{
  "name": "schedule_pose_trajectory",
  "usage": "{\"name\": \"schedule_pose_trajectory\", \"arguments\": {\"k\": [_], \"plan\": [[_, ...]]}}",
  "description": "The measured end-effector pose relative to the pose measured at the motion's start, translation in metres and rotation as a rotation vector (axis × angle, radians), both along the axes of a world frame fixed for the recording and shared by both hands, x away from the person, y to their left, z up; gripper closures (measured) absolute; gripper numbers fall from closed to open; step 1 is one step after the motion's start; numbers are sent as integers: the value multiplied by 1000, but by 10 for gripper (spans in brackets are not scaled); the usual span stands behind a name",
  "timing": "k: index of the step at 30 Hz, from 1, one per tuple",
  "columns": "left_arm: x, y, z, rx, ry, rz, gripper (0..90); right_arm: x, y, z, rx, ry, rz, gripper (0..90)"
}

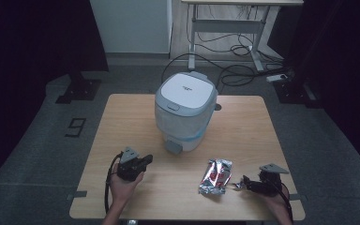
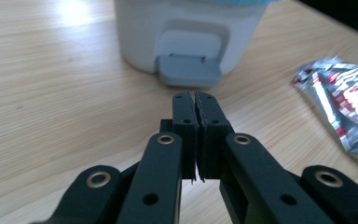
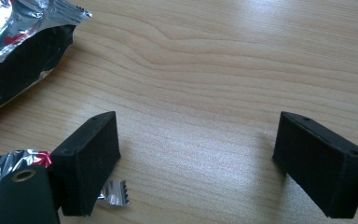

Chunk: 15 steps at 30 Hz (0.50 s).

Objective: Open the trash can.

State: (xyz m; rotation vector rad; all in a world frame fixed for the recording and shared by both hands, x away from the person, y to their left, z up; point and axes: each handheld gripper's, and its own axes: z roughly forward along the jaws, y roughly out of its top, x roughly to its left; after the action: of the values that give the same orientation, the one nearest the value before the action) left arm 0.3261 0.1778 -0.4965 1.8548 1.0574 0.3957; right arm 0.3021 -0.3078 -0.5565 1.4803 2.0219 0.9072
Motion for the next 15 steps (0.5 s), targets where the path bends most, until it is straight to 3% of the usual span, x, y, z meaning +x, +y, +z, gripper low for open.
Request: {"name": "schedule_pose_trajectory", "arguments": {"k": [15], "plan": [[20, -28, 7, 21, -18, -24, 900, 0, 0, 0, 0, 0, 0, 140]]}}
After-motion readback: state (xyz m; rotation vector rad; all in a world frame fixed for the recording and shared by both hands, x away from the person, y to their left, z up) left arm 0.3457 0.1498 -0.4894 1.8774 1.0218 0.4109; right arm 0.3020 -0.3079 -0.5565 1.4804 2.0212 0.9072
